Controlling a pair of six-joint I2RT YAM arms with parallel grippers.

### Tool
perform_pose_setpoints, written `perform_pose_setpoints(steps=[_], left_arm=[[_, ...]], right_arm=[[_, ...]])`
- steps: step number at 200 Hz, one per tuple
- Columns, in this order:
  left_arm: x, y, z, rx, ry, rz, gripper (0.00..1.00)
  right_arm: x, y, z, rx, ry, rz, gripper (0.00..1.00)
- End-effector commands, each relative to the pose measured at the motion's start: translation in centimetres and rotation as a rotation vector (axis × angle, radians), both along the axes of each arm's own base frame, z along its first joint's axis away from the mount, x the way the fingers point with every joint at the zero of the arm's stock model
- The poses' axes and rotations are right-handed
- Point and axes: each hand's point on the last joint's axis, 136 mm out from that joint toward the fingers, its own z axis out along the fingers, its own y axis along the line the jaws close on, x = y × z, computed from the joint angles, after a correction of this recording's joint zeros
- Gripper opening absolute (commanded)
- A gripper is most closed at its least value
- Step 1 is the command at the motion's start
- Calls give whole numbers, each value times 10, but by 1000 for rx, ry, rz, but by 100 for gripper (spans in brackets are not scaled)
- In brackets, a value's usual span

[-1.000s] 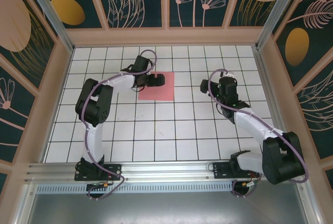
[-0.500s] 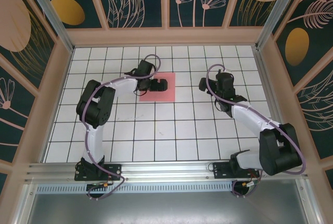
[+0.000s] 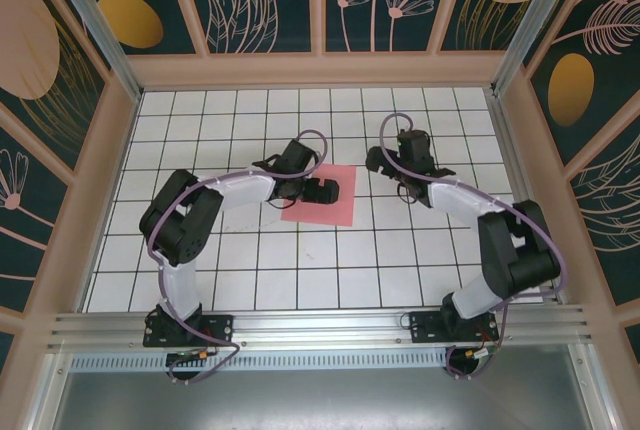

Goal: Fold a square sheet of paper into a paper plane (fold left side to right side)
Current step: Move the square sheet of paper to the center of the table, then pick up the square sheet of paper from the center of the table.

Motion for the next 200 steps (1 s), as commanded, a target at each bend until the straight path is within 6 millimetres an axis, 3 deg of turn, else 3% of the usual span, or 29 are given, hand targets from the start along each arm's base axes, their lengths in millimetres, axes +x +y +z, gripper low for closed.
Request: perform_pose_setpoints(steps=[1,33,71,123,194,200], left_arm=[[-15,8,14,-4,44,35,99],[-24,11,22,-31,65,49,98],[-48,16,6,-60,137,41,99],[-62,13,-15,-76,204,23,98],[-64,16,-22,-56,214,24,99],[-64,16,-22,-55,215,25,98]], right_arm=[[9,25,-1,57,37,53,92],[16,49,-18,47,107,102,90],[20,79,-41,3,171,161,90],[22,96,-62,-45,214,180,90],[2,110,-91,-44,306,222,88],[-5,121,-91,-40,311,250,87]])
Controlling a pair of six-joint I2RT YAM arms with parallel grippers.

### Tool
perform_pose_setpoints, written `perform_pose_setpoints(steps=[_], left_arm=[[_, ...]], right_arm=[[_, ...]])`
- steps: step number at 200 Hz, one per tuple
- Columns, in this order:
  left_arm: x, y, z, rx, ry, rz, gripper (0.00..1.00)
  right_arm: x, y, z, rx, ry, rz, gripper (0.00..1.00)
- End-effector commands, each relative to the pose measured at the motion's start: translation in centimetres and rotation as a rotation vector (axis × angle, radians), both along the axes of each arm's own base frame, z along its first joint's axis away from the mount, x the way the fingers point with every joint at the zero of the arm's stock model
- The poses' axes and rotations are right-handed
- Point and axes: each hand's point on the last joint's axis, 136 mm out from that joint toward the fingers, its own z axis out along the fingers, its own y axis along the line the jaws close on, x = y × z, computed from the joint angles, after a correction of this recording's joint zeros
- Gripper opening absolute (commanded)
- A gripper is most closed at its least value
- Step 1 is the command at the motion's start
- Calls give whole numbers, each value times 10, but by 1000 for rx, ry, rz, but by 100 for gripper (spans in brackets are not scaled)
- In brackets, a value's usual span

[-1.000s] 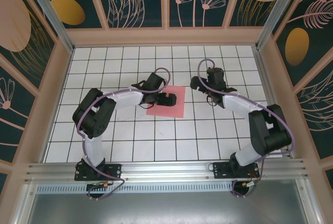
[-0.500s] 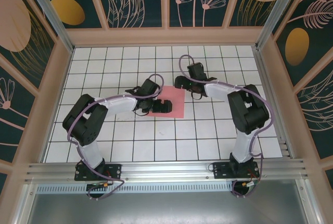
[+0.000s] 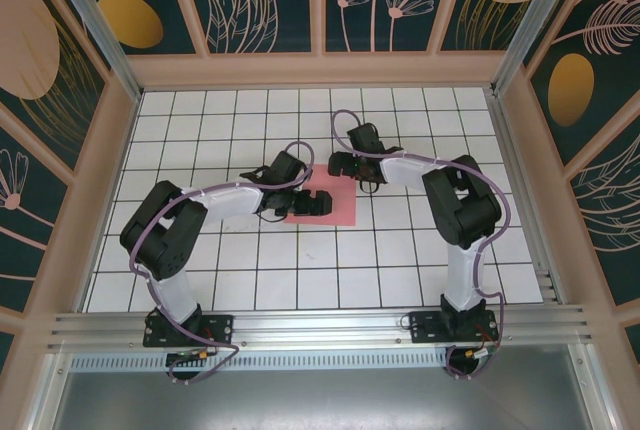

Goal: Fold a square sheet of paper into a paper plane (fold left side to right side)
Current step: Pick up the square sheet of paper from the center of the table.

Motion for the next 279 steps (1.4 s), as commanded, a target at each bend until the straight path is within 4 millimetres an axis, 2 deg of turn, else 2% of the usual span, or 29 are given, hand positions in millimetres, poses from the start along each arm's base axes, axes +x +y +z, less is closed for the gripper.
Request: perform_pose_setpoints(steps=[1,34,67,103,142,157,185,188,194,215,218,241,244,256,279], left_arm=[[-18,3,-23,19,88,-10,99],[-18,3,-24,22,89,-7,98],[-18,4,-27,25,94,-7,98],[-17,2,-24,15,86,-8,99],[-13,-2,-11,-15,57,-6,99],[-8,-2,0,-25,23,0,98],[2,3,22,-21,-49,25,99],[4,3,34,-34,-74,29,98],[7,6,42,-36,-93,39,99],[19,21,66,-51,-144,89,98],[21,24,70,-59,-154,98,99],[36,46,103,-124,-217,157,98],[34,51,98,-122,-207,161,98],[37,60,108,-152,-225,178,99],[40,64,128,-214,-266,159,99]], right_arm=[[-24,23,-20,13,87,66,87],[-47,47,-20,56,126,144,79],[-64,59,-18,78,151,185,73],[-70,56,-14,81,143,189,67],[-67,52,-6,100,126,197,52],[-66,49,-1,126,119,200,43],[-65,44,11,196,94,211,34],[-65,44,12,206,90,214,34],[-65,43,15,227,85,219,32],[-72,46,29,300,53,254,29],[-66,37,31,314,43,236,29],[-68,28,47,411,9,250,25],[-67,27,49,423,2,249,25],[-68,22,59,475,-18,255,25],[-70,11,81,565,-66,283,24]])
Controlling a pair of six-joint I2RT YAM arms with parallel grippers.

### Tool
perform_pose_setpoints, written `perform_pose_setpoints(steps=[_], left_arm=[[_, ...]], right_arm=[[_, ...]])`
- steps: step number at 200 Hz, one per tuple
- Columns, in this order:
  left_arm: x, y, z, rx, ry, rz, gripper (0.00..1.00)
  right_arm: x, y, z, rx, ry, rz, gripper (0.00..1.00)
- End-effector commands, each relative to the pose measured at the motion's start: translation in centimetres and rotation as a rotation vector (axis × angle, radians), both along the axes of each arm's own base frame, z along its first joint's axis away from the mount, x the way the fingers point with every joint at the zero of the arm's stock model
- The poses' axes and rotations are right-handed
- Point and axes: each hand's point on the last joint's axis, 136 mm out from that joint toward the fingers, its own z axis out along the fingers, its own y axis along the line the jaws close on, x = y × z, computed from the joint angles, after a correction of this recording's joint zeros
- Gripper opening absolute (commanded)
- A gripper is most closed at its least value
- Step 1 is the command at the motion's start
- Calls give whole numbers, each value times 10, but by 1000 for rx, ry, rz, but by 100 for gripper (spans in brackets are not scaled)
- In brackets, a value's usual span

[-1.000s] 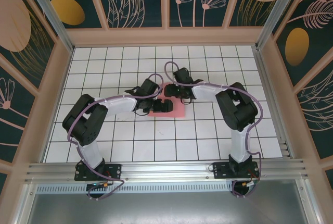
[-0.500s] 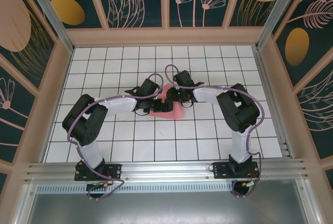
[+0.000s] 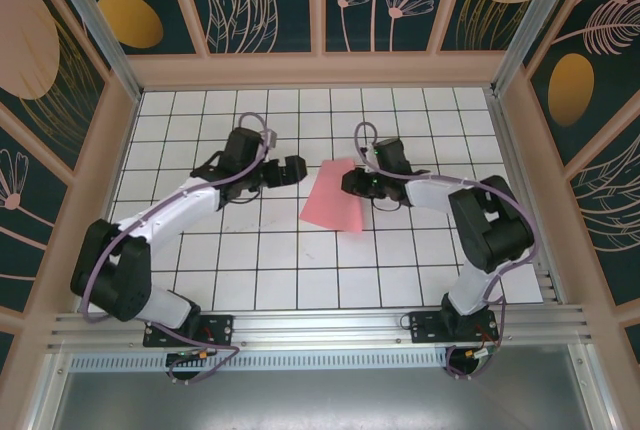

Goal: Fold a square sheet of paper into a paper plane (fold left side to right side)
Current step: Pick up the square sheet of paper from the center of the table, then place a square sheet of paper at the center of the table.

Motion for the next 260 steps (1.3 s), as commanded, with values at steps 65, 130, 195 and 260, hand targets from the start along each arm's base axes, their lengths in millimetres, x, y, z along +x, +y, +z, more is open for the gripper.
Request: perform_pose_setpoints(steps=[65,130,195,260], left_arm=[[-10,-30,95,-221,-231,-239,98],[-19,-60,151,-369,-324,-443,98],[-44,-76,167,-504,-310,-595,57],[-42,-76,135,-462,-214,-562,0]], right_arm=[[-23,-10,165,371,-332,236,22],[-61,-12,272,460,-539,389,21],[-64,-12,281,488,-546,382,21],[-50,-18,243,385,-450,291,36]])
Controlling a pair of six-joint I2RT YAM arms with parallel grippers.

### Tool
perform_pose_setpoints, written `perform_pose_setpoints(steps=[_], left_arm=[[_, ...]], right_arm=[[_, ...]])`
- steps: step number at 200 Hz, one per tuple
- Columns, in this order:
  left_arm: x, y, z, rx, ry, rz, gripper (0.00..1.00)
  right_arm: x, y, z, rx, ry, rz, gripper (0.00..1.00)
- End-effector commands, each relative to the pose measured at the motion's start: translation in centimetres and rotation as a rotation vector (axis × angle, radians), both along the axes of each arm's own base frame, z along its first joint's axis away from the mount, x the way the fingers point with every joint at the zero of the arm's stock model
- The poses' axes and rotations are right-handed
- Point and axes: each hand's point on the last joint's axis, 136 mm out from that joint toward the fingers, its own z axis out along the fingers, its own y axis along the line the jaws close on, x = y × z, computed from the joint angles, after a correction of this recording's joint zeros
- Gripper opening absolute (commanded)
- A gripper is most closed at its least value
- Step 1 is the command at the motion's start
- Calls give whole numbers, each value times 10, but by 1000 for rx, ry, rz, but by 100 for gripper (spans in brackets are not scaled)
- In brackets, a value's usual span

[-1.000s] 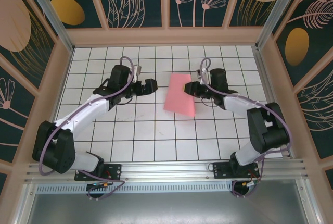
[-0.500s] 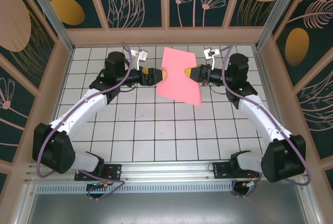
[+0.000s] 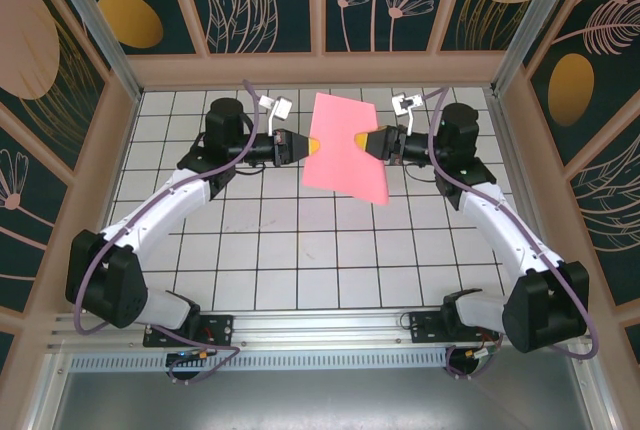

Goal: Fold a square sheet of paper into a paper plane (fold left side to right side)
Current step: Place a square sheet of paper at the center of the table, then first fold in half a square sheet of paper at the center of the table.

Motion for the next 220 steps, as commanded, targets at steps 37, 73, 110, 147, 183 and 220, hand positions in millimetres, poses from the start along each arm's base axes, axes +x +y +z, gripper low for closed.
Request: perform_pose_setpoints(steps=[37,73,110,147,183,220], left_arm=[[-5,4,-77,78,191,38,0],[-16,16,-158,165,377,105,0],[-24,35,-220,288,491,210,0],[-25,45,-244,383,519,243,0],[-21,49,-245,445,505,250,0],[-19,48,-238,441,496,250,2]], right_arm=[[33,-33,-73,-242,154,-272,74],[46,-61,-137,-406,300,-435,88],[43,-69,-196,-506,430,-500,89],[32,-37,-214,-422,478,-408,76],[30,-6,-236,-425,531,-341,60],[37,16,-261,-491,572,-306,57]])
